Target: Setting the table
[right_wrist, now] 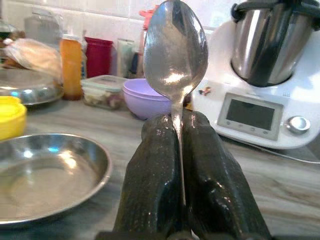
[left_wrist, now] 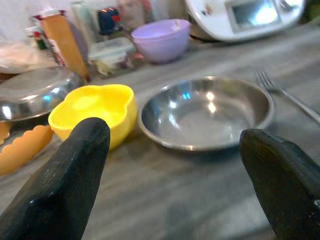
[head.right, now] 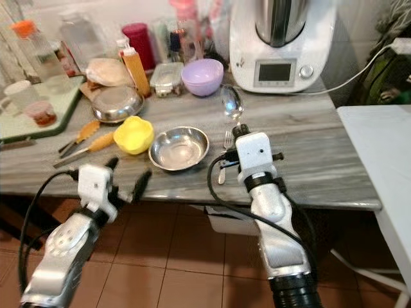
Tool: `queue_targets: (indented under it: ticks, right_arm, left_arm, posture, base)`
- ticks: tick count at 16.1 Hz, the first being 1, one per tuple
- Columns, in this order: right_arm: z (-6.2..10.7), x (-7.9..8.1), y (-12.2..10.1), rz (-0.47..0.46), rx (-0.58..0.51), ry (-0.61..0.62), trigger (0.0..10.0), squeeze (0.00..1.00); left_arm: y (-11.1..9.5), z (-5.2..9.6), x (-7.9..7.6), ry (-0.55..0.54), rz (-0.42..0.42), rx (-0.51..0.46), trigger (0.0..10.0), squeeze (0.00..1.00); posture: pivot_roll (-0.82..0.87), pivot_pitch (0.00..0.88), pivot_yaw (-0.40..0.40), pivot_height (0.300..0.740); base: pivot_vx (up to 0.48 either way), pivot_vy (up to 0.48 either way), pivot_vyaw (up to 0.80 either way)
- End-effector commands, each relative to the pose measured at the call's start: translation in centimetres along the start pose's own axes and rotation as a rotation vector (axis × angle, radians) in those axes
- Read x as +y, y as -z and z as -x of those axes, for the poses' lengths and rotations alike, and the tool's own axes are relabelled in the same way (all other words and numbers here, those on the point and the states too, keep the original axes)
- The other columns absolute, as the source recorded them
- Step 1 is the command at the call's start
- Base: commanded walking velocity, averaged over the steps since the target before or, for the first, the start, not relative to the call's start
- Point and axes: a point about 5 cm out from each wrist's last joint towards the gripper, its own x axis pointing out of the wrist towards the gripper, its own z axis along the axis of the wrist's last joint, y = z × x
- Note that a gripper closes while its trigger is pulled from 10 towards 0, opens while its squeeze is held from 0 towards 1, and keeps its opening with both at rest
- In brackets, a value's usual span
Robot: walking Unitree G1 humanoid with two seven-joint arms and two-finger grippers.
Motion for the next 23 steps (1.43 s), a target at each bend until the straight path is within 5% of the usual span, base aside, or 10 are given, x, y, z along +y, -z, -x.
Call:
queue_targets:
  ticks: [1, 7, 10, 13, 23]
  right_arm:
    - [0.1, 0.3, -0.5, -0.007, -0.012, -0.022, 10.0, 0.00]
    - [0.1, -0.6, 0.5, -0.122, 0.099, 0.085, 10.0, 0.00]
    - [0.0, -0.6, 1.4, -0.198, 0.177, 0.100, 10.0, 0.00]
    - [-0.7, -0.5, 2.5, -0.368, 0.270, 0.131, 10.0, 0.00]
    - [-2.1, 0.6, 3.6, -0.624, 0.393, 0.197, 10.0, 0.00]
  left_arm:
    - [-0.5, 0.3, 0.1, 0.028, -0.015, -0.009, 10.0, 0.00]
    - [0.0, 1.8, -1.6, 0.223, -0.014, 0.038, 10.0, 0.00]
    - [0.0, 1.8, -1.9, 0.248, -0.012, 0.041, 10.0, 0.00]
    - [0.1, 1.8, -2.1, 0.267, -0.009, 0.050, 10.0, 0.00]
    - [0.3, 2.0, -2.8, 0.293, 0.001, 0.064, 10.0, 0.00]
  posture:
    - [-0.15, 0.096, 0.149, 0.740]
    - [-0.15, 0.107, 0.167, 0.740]
    - [-0.15, 0.108, 0.168, 0.740]
    - [-0.15, 0.109, 0.171, 0.740]
    - [-0.14, 0.107, 0.170, 0.740]
  base:
    - [0.000, 0.000, 0.00]
    - [0.000, 0.000, 0.00]
    - [0.000, 0.000, 0.00]
    - [0.000, 0.000, 0.00]
    - [0.000, 0.000, 0.00]
